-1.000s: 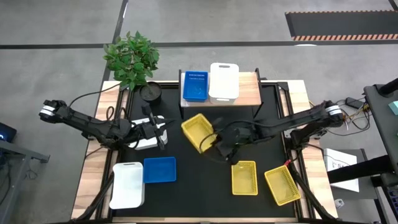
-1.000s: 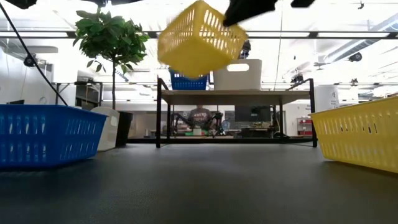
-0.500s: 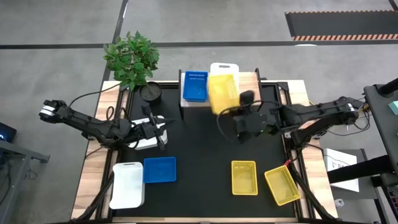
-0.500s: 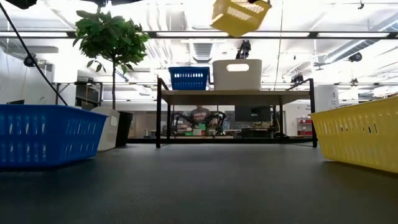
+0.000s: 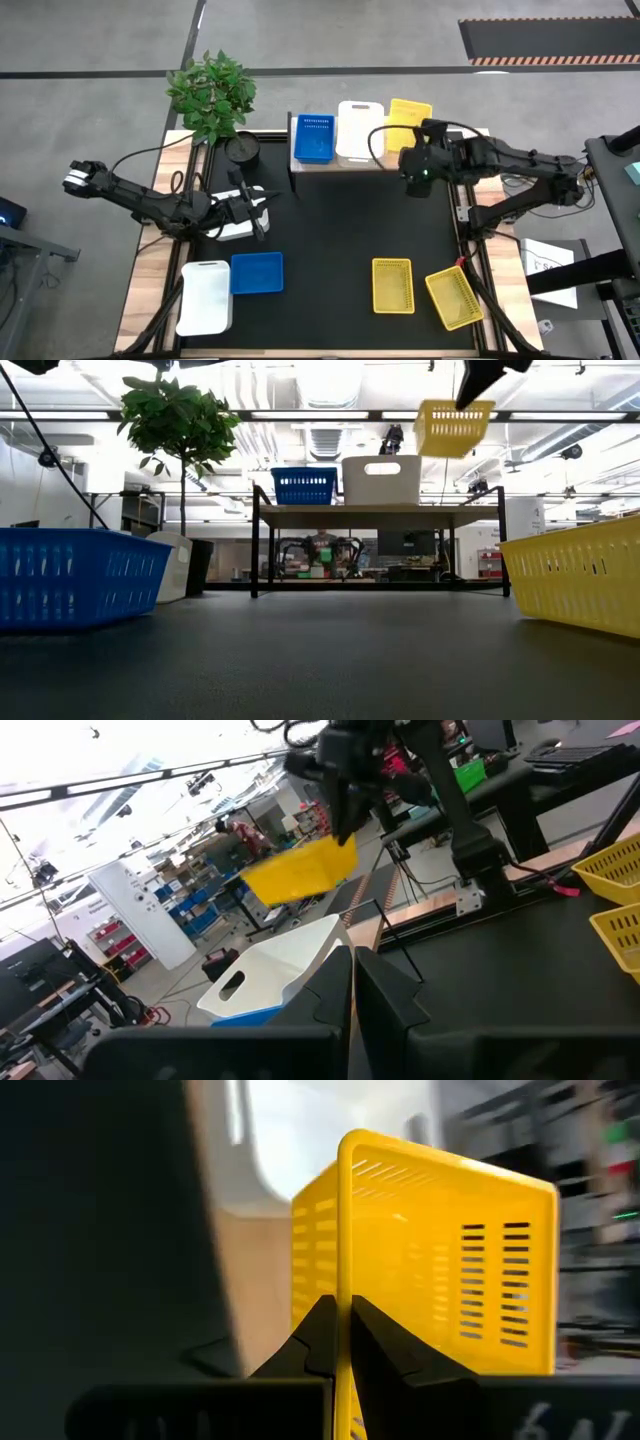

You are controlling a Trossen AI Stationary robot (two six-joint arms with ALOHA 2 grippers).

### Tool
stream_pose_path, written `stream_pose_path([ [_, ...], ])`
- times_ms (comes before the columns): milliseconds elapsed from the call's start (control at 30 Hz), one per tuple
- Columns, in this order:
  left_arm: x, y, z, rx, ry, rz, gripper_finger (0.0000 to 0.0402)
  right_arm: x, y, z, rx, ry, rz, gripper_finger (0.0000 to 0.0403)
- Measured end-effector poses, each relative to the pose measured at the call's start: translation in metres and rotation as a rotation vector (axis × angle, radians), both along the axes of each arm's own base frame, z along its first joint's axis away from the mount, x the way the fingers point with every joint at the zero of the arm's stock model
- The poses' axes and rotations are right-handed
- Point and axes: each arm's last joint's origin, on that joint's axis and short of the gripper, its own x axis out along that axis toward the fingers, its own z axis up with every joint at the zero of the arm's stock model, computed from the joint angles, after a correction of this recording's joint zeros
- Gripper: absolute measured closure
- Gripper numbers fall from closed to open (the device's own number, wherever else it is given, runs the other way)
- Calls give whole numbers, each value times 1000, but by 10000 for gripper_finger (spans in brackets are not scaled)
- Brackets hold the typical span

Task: Stack baskets on shelf by color
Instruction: Put the left yellow bin on the shelf

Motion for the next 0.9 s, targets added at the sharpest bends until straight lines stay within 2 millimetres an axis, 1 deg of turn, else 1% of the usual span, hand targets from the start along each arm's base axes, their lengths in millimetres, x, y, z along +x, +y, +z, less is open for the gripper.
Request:
stream_pose_path([
  [67, 0, 0, 0, 0, 0, 0, 402, -1, -9, -2, 59, 0, -9, 394],
  [233, 0, 0, 0, 0, 0, 0, 402, -6, -26, -9, 101, 52, -13, 394],
  [433, 0, 0, 0, 0, 0, 0, 402, -8, -43, -17, 194, 61, 5, 394],
  [633, 0, 0, 0, 0, 0, 0, 402, -4, -54, -26, 187, 52, 57, 394],
  [900, 0, 0, 0, 0, 0, 0, 402, -4, -66, -45, 197, 79, 56, 394],
])
